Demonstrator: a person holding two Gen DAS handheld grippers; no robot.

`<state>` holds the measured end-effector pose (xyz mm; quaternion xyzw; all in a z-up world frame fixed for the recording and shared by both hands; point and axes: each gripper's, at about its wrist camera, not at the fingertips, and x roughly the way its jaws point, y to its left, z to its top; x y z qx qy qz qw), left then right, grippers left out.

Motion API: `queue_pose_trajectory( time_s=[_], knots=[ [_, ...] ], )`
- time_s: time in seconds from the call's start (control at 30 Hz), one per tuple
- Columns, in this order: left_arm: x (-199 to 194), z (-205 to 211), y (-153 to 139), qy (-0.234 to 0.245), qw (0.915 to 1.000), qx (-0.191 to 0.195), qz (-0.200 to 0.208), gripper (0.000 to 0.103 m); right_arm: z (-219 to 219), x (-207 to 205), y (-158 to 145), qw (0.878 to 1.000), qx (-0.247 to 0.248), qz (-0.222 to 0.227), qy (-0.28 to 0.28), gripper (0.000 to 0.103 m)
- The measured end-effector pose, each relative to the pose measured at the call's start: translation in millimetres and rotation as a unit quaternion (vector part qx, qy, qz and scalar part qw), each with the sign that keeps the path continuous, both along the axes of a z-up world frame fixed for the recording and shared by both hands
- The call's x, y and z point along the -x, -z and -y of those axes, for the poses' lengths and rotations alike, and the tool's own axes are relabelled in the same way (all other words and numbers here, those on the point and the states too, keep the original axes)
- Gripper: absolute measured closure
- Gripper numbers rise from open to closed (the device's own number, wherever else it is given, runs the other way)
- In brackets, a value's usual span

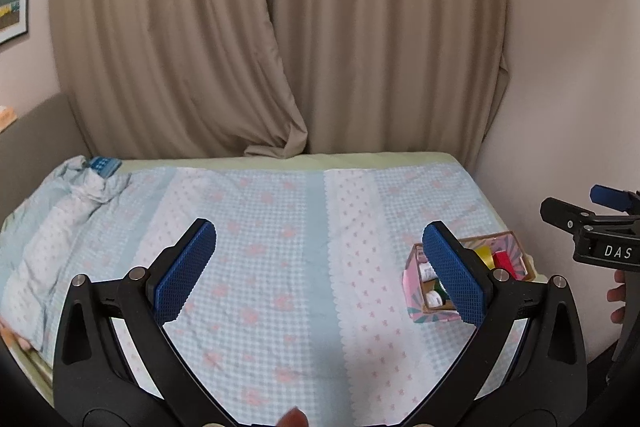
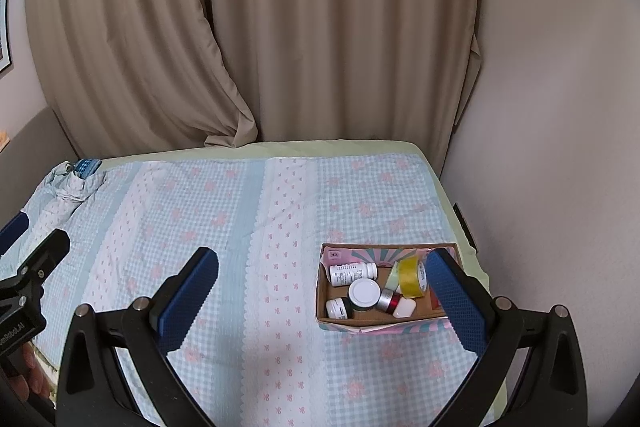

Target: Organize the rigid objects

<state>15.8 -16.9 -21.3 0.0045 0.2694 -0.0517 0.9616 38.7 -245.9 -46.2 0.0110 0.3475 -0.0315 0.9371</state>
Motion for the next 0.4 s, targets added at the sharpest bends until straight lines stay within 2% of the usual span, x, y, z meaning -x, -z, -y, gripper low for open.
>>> queue_pose_trajectory(
  time_s=[0.4],
  knots=[
    [-12.2,-17.4,7.2,-0.006,0.9997,0.021,-0.012,0.000,-5.2,-8.6,3.5,1.000,0.004,-0.003,0.000,0.000]
  ],
)
